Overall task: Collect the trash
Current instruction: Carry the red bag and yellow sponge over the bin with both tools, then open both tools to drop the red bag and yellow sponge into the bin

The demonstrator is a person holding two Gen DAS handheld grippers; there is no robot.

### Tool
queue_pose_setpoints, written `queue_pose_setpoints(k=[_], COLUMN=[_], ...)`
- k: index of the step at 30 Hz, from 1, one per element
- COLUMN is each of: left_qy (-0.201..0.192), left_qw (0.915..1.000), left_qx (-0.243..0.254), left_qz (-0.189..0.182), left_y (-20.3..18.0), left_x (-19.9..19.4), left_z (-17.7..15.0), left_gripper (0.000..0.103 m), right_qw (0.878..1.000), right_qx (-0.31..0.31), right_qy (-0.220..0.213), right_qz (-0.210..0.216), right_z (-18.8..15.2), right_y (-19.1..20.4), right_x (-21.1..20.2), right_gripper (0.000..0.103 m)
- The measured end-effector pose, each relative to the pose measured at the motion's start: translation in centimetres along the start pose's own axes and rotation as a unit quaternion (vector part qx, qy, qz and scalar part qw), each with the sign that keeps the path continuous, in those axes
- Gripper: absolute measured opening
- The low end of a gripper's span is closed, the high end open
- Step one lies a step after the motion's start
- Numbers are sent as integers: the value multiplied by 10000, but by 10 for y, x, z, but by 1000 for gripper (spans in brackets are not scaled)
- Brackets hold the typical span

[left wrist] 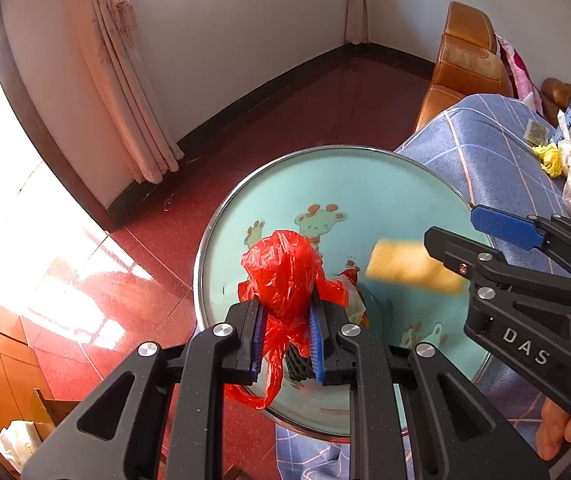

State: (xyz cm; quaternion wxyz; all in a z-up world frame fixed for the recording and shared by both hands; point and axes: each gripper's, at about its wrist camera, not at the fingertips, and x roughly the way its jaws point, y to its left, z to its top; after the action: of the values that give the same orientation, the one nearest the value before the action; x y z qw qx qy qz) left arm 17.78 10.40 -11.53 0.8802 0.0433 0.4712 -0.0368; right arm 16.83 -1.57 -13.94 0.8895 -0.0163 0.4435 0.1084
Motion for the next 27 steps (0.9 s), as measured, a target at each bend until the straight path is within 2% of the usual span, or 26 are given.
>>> queue_pose_setpoints(k=[15,17,22,25,27], left_qy=[35,54,-1,-74,-122], left_qw=[9998,9997,9994,9991,9989], left_qx=[76,67,-7,-10,-31], left_qz=[199,243,333,425,445], left_y=[-6,-6,-6,-7,-7], left_x=[3,4,-1,-7,-11], left_z=[-1,-1,-3,-4,-4], left_gripper=[22,27,59,70,72], right_qw=[9991,9988,9979,9974,9969], right_qx=[302,341,458,512,538], right_qy=[-231,-279,-385,-442,-501], right_qz=[-168,-205,-244,-253,-293], right_z=[-5,-7,-12,-14,-17], right_y=[-21,-25,-33,-35,-37], right_x=[-31,-37,-52,-59,-65], right_gripper=[48,48,48,48,48])
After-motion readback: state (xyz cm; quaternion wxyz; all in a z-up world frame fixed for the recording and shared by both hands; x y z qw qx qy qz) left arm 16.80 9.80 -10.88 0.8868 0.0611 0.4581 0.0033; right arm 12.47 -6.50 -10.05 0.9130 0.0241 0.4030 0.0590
